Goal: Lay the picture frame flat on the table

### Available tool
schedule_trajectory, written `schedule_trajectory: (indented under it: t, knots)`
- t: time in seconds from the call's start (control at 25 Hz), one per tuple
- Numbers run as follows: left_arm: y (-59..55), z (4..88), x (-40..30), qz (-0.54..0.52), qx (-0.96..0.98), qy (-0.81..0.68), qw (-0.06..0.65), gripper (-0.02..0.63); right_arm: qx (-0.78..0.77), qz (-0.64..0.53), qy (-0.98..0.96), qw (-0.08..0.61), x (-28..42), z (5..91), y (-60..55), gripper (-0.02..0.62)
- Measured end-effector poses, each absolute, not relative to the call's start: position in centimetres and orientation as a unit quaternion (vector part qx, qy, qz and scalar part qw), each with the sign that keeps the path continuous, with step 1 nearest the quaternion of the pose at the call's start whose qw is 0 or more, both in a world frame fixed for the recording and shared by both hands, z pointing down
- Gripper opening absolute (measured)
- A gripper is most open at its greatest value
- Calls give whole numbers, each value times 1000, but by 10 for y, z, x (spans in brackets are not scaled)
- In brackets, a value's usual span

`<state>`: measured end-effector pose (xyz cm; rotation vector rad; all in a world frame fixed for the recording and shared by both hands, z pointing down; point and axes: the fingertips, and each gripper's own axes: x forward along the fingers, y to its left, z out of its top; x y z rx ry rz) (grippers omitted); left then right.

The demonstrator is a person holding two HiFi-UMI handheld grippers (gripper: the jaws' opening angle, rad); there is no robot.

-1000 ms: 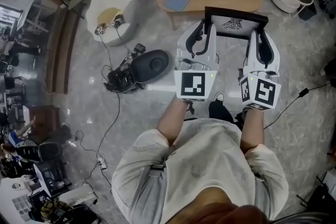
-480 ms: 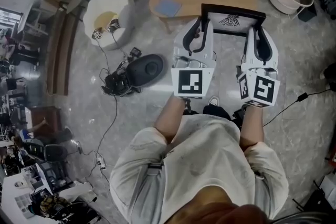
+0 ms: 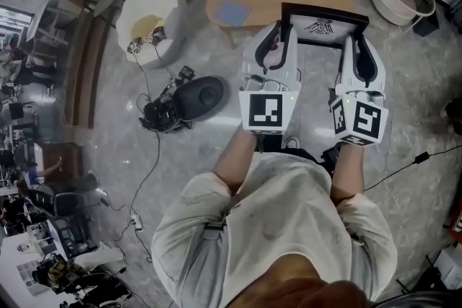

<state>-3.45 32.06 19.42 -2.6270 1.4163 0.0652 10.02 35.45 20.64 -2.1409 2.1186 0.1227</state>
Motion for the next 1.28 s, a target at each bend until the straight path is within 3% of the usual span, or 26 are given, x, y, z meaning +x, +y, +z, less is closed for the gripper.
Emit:
schedule_trajectory:
  t: [0.72,1.28]
  knots:
    - [215,201,-38,44,-873,481,69,83,-703,52,707,53,98,210,247,74]
    - [43,183,-61,48,-875,477,61,83,-704,52,707,42,75,191,76,75]
